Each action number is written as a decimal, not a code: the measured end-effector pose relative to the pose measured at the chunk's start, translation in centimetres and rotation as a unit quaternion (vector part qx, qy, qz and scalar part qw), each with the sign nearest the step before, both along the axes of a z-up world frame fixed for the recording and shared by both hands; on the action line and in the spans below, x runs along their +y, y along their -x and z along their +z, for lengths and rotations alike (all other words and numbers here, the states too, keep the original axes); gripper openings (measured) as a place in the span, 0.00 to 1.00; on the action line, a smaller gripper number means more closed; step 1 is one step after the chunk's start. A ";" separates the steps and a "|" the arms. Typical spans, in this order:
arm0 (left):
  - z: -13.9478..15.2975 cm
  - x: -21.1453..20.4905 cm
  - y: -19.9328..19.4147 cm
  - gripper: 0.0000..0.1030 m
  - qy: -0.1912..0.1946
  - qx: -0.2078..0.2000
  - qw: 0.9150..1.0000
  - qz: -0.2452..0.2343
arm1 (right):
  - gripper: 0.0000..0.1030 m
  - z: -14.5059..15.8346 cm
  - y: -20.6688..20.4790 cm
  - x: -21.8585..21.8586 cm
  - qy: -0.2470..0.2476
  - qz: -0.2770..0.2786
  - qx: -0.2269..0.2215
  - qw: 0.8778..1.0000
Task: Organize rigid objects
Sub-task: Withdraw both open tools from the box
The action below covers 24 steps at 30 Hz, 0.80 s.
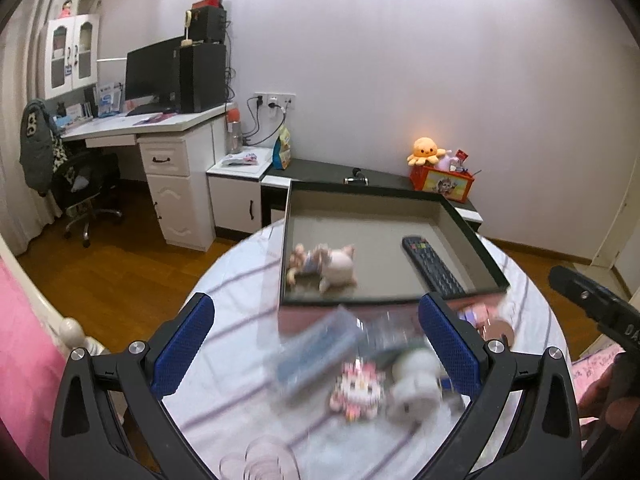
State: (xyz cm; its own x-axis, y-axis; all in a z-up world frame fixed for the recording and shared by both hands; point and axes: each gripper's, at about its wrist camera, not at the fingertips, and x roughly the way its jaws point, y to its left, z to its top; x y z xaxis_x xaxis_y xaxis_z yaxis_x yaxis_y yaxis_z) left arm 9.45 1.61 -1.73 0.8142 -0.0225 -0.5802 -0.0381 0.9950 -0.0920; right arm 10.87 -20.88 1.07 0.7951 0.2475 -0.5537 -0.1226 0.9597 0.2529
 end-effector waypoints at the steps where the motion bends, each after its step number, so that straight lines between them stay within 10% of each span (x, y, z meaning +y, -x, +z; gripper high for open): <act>1: -0.2 -0.2 0.8 1.00 -0.002 0.001 1.000 0.001 | 0.83 -0.1 0.7 -0.1 0.003 -0.002 -0.002 1.000; 24: -3.7 -2.6 9.1 1.00 -0.003 0.038 0.999 -0.011 | 0.83 -3.9 8.5 -2.4 -0.030 -0.020 0.027 0.999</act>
State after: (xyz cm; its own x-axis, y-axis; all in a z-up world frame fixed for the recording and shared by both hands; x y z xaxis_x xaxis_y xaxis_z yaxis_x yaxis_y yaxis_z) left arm 0.39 -1.00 -5.40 0.7675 -0.0361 -0.6401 -0.0222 0.9963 -0.0827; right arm 2.41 -23.28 -2.84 0.7748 0.2495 -0.5809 -0.0691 0.9467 0.3146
